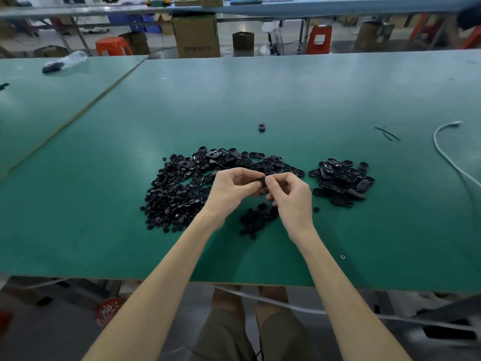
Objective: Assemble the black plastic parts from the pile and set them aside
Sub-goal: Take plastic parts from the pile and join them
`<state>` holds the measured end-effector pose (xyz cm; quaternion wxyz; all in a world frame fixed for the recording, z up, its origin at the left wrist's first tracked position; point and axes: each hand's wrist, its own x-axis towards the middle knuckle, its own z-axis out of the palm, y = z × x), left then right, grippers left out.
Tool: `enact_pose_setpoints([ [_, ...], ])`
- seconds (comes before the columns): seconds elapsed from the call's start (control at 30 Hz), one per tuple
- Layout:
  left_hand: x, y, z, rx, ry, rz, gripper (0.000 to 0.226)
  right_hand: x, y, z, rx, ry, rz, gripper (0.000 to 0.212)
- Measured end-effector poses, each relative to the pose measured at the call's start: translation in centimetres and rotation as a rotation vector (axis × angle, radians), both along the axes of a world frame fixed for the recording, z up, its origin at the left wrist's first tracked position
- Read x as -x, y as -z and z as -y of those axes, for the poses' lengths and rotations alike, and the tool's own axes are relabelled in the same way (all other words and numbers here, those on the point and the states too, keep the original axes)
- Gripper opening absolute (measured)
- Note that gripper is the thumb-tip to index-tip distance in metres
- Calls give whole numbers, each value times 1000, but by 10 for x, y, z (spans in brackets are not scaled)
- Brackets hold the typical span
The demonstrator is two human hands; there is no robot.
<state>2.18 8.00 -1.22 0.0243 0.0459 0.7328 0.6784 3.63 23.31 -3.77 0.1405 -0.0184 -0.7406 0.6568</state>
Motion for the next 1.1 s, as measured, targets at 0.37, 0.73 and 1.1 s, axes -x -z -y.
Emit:
enact_pose_setpoints([
  [0.37, 0, -5, -1, 38, 5, -35, 18, 0, 0, 0, 1, 10, 2, 12],
  [0.73, 15, -29, -22, 102, -78, -165, 17, -1, -4, 1, 46, 49, 17, 18],
  [1.1, 36, -47, -124, 257, 235, -210, 17, -6, -2, -1, -10, -9, 144, 19],
])
